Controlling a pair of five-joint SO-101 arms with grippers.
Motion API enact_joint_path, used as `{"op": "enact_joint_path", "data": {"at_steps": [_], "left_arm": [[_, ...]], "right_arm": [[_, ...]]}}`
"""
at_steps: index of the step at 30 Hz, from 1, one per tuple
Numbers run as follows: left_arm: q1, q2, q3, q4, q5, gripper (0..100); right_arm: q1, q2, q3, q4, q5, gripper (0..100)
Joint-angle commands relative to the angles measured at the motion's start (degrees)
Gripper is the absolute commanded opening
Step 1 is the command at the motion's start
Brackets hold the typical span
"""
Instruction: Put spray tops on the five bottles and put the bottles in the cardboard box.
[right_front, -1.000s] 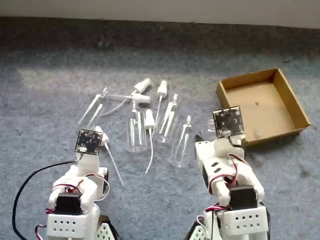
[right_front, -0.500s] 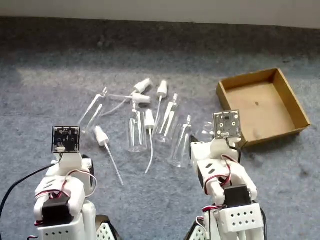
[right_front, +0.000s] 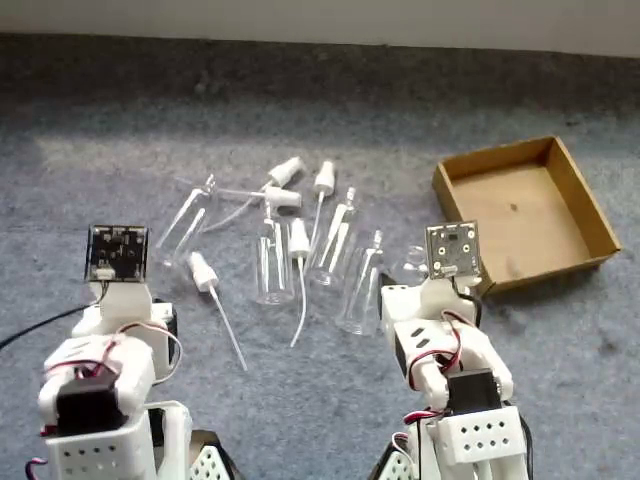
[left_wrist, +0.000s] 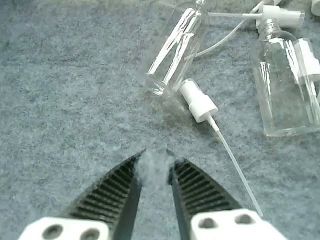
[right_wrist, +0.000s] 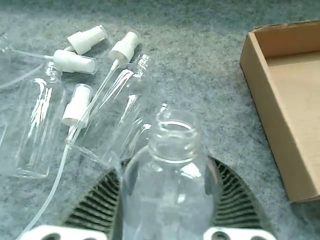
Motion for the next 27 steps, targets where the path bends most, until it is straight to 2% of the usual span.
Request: {"op": "enact_joint_path", "data": {"at_steps": [1, 4, 7, 11, 14, 17, 22, 27], "left_arm": [[-0.6, 23.7, -10.5, 0.4, 0.0, 3], [0.0, 35.6, -14.9, 0.3, 6.4, 3], [3.7, 44.3, -19.6, 0.3, 12.8, 3], [10.2, 50.9, -24.8, 0.0, 21.4, 4], [12.7, 54.1, -27.6, -0.2, 26.5, 4], [12.9, 56.8, -29.7, -2.0, 28.7, 4], [12.3, 62.8, -30.1, -9.9, 29.0, 4], [12.1, 68.4, -30.2, -13.4, 29.0, 5]], "right_arm": [[-0.5, -0.9, 1.5, -2.4, -0.7, 12.1], [-0.5, -0.9, 2.9, -5.5, -0.7, 12.1], [-0.5, -0.9, 4.0, -6.5, -0.7, 12.1], [-0.5, -0.9, 4.2, -6.5, -0.7, 12.1], [-0.5, -0.9, 4.2, -6.5, -0.4, 12.1], [-0.5, -0.9, 4.2, -6.5, -0.4, 12.1], [-0.5, -0.9, 4.3, -6.5, -0.4, 12.1], [-0.5, -0.9, 4.3, -6.5, -0.4, 12.1]]}}
